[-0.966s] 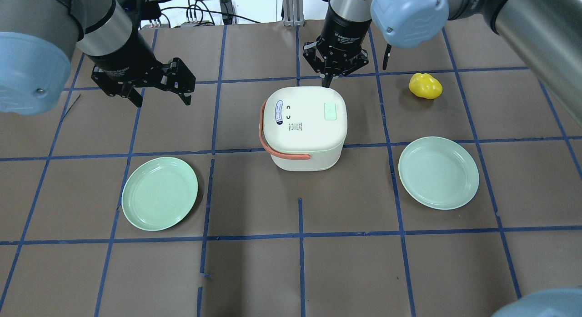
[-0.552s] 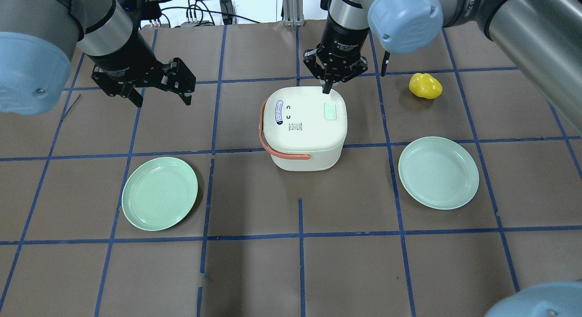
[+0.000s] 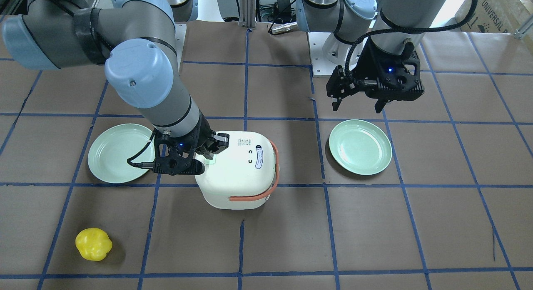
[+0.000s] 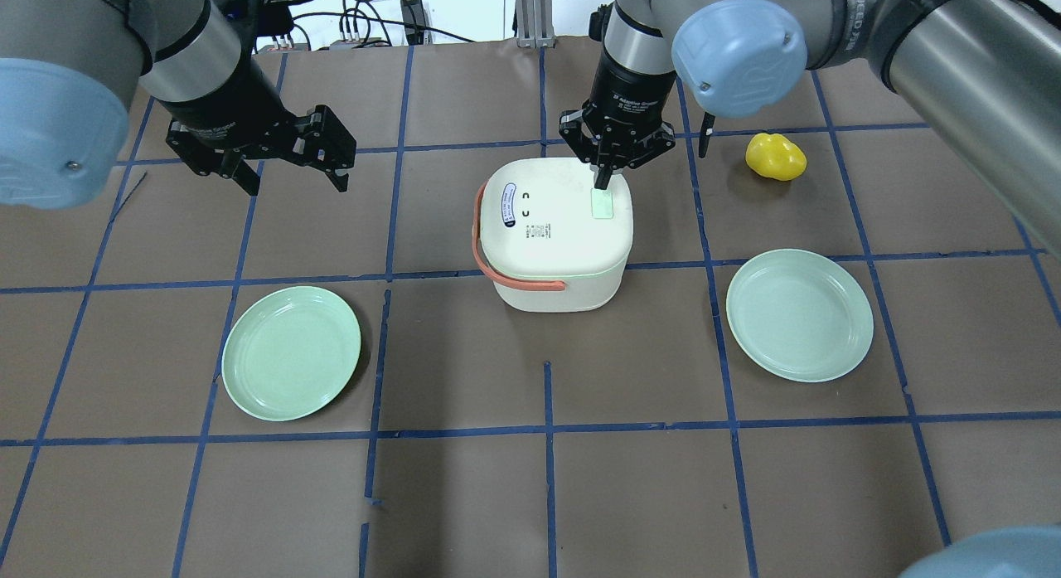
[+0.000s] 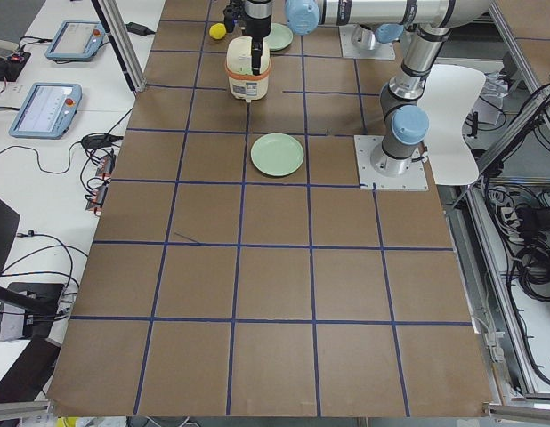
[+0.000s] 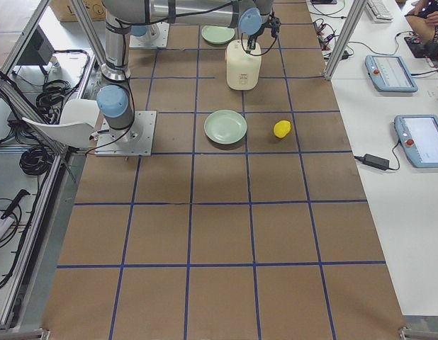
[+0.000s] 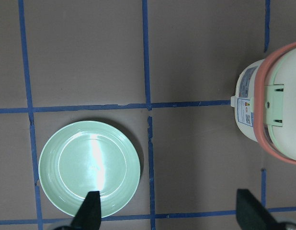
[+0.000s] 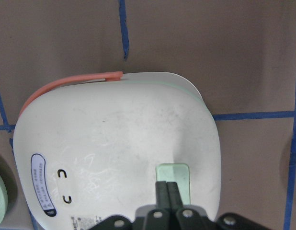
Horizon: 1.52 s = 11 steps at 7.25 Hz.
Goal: Press rice cooker button
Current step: 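Lower the right gripper onto the green lid-release button, then press the green button down with the right gripper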
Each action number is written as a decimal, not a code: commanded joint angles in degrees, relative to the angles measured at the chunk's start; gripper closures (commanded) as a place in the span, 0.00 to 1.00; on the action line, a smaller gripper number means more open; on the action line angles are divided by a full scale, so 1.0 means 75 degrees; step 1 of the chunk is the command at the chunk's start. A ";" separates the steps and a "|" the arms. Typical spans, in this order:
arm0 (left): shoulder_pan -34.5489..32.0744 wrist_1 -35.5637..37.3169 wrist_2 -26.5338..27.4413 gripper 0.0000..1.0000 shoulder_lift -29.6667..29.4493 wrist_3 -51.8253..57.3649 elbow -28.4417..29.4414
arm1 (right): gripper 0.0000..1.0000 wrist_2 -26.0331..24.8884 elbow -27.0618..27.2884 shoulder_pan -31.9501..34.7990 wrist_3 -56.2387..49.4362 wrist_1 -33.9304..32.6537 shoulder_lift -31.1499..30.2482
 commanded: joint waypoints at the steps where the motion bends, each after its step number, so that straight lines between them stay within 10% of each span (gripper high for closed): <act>1: -0.0011 0.0000 0.0007 0.00 0.0000 0.0000 0.0000 | 0.88 -0.0014 0.0159 0.0003 0.0015 0.0000 -0.0011; 11: -0.0011 0.0000 0.0007 0.00 0.0000 0.0000 0.0000 | 0.87 -0.0177 -0.0015 -0.0055 0.0038 -0.0026 -0.0057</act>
